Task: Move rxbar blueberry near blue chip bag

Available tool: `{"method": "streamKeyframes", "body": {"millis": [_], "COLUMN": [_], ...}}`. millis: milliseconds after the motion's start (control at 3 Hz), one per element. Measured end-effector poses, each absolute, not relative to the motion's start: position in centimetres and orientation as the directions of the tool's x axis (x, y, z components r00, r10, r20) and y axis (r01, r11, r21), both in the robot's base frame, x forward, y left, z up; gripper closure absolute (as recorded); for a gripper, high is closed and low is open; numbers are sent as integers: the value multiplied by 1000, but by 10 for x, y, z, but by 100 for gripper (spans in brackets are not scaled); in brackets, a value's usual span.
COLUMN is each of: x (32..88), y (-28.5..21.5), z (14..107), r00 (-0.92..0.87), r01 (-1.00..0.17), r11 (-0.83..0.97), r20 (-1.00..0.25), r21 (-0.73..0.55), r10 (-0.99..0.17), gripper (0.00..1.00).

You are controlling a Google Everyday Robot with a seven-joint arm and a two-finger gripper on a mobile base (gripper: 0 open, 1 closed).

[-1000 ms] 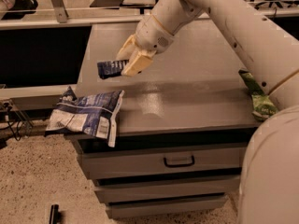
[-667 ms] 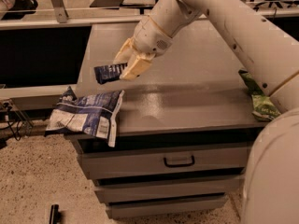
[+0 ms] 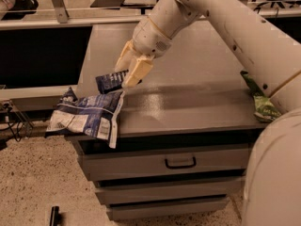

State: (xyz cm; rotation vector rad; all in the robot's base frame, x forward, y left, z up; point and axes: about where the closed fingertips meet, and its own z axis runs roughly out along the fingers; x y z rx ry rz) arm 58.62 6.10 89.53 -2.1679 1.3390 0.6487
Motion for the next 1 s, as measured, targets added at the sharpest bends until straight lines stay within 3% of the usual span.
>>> {"method": "streamKeyframes", "body": {"millis": [333,1000], "x": [587,588], "y": [64,66], "z": [894,893], "r00": [401,402], "r01": [-907,-906], "r11": [-386,-386], "r20": [-632,-633], "r21": [-171,-172], "r10": [-663,-662], "gripper": [5,0]}}
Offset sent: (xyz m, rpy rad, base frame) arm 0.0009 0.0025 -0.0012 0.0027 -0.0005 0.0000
